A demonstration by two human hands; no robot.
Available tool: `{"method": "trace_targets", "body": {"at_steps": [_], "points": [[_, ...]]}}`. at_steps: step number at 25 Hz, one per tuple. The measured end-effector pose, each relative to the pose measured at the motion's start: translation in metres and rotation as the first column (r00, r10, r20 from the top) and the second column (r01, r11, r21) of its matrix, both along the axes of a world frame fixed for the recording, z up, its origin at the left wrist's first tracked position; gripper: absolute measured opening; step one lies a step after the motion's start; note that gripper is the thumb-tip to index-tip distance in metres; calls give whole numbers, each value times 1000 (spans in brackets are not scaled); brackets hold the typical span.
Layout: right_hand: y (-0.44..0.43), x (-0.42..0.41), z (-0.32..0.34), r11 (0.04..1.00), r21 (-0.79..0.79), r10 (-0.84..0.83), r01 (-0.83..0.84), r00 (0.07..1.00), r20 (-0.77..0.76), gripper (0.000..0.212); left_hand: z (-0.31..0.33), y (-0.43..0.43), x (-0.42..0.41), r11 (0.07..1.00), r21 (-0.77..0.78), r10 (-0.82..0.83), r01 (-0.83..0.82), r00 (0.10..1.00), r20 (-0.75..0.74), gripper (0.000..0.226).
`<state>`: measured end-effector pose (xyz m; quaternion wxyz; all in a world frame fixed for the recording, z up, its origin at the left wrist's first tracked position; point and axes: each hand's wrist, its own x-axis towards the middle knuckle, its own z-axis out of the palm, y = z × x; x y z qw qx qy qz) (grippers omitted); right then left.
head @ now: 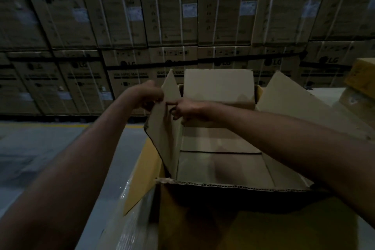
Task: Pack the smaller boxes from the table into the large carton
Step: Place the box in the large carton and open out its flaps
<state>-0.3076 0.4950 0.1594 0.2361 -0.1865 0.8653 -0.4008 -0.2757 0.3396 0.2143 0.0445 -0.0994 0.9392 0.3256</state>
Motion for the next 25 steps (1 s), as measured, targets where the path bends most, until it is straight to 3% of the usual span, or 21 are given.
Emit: {"method": "trace_targets", "body": {"at_steps": [4, 9, 11, 13, 16, 17, 19, 20, 22, 25], "points": [[-8, 2, -10, 996, 56, 71, -69, 997, -33, 73, -16, -7, 4, 995, -87, 46, -44, 999, 24, 29], [2, -4, -22, 990, 113, 84, -84, 996, 8, 78, -19, -9, 0, 998, -14, 56, -56, 998, 23, 29], [12, -6, -23, 984, 150, 97, -97, 995, 12, 72, -18, -8, -3, 999, -27, 41, -41, 999, -5, 26], [29, -10, -24, 950, 307, 95, -62, 991, -92, 56, -16, -7, -7, 998, -49, 34, -36, 999, -23, 22], [76, -19, -30, 778, 614, 79, 131, 950, -301, 34, -18, -7, -10, 984, -174, 40, -47, 998, -43, 20], [93, -20, -32, 704, 686, 78, 184, 940, -332, 28, -18, -3, -9, 949, -315, 12, -35, 997, -72, 29], [119, -19, -35, 533, 796, 108, 286, 911, -399, 19, -20, 14, -9, 774, -633, -140, 1, 975, -171, 57], [128, -18, -35, 448, 826, 147, 342, 883, -446, 21, -20, 29, -10, 723, -690, -237, 32, 950, -204, 65], [143, -13, -30, 310, 820, 214, 480, 806, -553, 36, -17, 64, -15, 705, -685, -373, 184, 918, -138, 68], [172, -19, -18, 225, 681, 186, 697, 656, -732, 72, -15, 101, -22, 597, -770, -401, 222, 915, -47, 62]]}}
